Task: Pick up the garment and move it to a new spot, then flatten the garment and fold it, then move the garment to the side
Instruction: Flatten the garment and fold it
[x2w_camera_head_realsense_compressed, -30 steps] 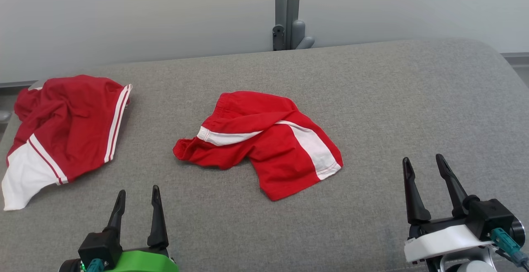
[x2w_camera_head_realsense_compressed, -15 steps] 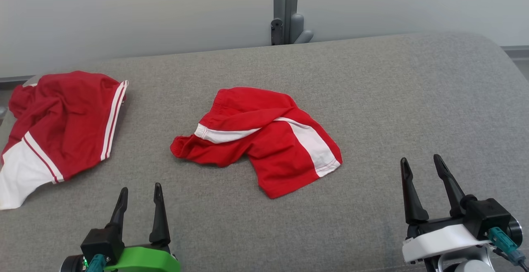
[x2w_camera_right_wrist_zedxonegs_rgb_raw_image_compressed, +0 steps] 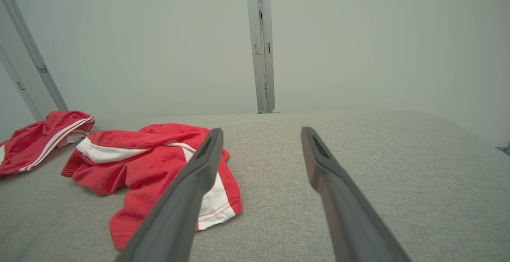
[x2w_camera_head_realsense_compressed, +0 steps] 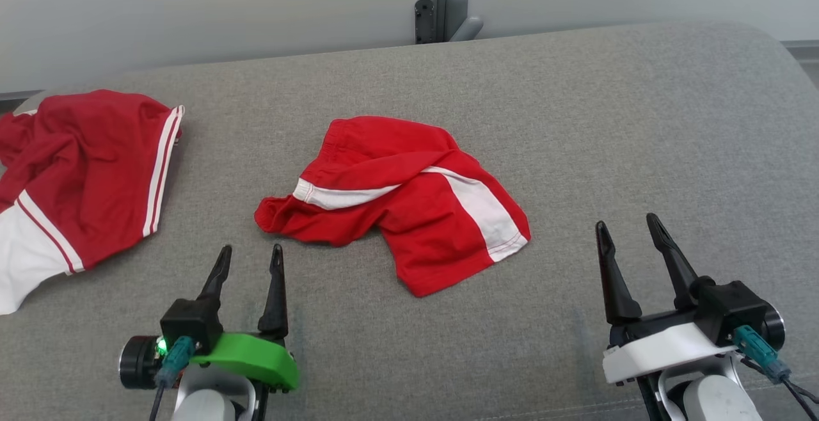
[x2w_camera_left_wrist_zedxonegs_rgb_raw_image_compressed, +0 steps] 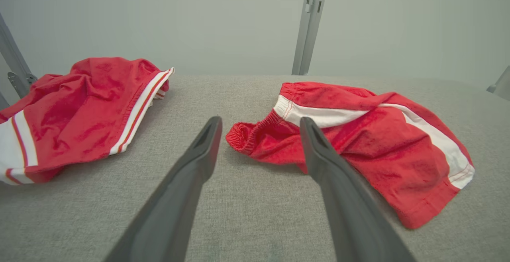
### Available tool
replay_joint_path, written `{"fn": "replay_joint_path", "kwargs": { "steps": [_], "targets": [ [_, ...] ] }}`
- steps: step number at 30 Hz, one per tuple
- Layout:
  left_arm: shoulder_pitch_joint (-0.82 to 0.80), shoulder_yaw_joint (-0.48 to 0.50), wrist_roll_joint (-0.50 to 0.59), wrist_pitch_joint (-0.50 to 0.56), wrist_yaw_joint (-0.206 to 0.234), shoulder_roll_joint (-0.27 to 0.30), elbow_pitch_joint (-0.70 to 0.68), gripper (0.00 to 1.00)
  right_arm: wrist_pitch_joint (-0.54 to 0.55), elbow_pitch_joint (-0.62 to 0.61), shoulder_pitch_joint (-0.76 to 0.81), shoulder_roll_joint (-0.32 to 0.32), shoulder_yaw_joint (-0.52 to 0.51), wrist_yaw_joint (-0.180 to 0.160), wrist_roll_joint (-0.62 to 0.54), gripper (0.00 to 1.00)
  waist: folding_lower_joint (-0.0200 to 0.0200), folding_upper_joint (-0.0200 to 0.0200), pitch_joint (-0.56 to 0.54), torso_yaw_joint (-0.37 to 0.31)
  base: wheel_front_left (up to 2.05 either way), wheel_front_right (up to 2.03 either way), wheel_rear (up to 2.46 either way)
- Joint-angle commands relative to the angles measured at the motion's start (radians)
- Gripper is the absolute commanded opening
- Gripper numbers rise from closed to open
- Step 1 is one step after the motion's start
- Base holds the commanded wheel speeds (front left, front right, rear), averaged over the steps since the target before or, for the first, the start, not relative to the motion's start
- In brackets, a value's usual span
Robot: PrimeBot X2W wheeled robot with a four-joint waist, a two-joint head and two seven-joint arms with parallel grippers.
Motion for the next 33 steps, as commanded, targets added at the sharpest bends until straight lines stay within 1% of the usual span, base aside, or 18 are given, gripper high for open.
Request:
{"fn": "replay_joint_path", "kwargs": {
  "steps": [1,3,8,12,18,23,33],
  "targets": [
    [-0.049,-0.008,0.008,0.008,-0.010,0.011,0.033,1.00,-0.003,0.007,-0.017,-0.003,0.009,0.000,0.002,1.00,0.0000,0.0097,0.016,0.000,0.00,0.00,0.00],
    [-0.076,-0.014,0.011,0.017,-0.012,0.014,0.056,1.00,-0.003,0.012,-0.022,-0.003,0.015,0.000,0.005,1.00,0.0000,0.0097,0.023,-0.001,0.00,0.00,0.00],
    [-0.213,-0.032,0.013,0.057,-0.038,0.036,0.158,1.00,-0.003,0.032,-0.042,-0.003,0.046,0.000,0.021,1.00,0.0000,0.0097,0.060,-0.006,0.00,0.00,0.00],
    [-0.315,-0.049,-0.007,0.135,-0.062,0.063,0.243,1.00,-0.003,0.038,-0.056,-0.003,0.061,0.000,0.027,1.00,0.0000,0.0097,0.092,-0.019,0.00,0.00,0.00],
    [-0.432,-0.096,-0.031,0.235,-0.081,0.104,0.329,1.00,-0.003,0.041,-0.078,-0.003,0.069,0.000,0.034,1.00,0.0000,0.0097,0.136,-0.038,0.00,0.00,0.00],
    [-0.480,-0.152,-0.082,0.298,-0.086,0.124,0.346,1.00,-0.003,0.040,-0.089,-0.003,0.070,0.000,0.040,1.00,0.0000,0.0097,0.160,-0.045,0.00,0.00,0.00],
    [-0.493,-0.282,-0.218,0.369,-0.086,0.179,0.282,1.00,-0.003,0.040,-0.095,-0.003,0.071,0.000,0.048,1.00,0.0000,0.0097,0.170,-0.046,0.00,0.00,0.00]
  ]
}}
